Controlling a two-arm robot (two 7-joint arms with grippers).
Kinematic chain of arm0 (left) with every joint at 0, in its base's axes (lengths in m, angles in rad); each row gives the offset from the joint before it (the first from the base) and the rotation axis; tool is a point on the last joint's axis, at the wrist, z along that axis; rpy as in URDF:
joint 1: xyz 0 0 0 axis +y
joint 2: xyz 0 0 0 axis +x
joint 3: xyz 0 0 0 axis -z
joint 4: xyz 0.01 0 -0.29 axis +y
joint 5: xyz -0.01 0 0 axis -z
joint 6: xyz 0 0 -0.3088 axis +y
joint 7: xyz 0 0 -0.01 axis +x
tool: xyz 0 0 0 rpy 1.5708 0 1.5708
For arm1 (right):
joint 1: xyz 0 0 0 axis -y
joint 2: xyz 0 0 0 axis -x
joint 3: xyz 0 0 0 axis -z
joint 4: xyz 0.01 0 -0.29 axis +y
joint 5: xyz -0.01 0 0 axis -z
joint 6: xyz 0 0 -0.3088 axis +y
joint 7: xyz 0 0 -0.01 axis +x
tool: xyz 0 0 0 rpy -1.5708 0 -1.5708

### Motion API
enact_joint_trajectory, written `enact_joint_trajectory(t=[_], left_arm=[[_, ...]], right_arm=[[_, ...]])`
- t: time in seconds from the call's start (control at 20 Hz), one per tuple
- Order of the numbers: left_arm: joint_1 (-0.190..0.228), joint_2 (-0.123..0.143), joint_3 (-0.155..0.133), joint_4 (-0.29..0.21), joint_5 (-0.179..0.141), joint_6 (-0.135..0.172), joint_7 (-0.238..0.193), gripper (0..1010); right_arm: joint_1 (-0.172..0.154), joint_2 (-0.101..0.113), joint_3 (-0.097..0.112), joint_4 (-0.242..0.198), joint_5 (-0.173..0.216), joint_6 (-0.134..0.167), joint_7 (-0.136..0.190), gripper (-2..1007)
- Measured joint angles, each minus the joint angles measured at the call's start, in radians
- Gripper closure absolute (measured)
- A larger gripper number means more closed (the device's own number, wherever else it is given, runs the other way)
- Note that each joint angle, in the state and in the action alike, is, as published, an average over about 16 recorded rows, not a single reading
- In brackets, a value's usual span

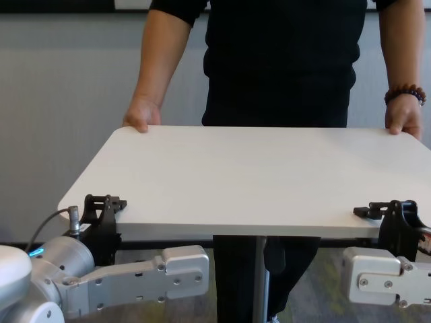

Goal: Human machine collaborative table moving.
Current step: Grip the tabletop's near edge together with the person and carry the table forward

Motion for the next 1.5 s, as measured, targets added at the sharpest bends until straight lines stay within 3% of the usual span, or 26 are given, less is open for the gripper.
enact_joint_trajectory(t=[0.75,1.5], left_arm=[[-0.006,-0.003,0.004,0.04,-0.019,-0.021,0.016,752],[-0.006,-0.003,0.004,0.041,-0.019,-0.021,0.016,752]], right_arm=[[0.01,-0.012,-0.006,0.028,0.021,-0.012,0.014,718],[0.013,-0.016,-0.006,0.036,0.027,-0.017,0.016,711]])
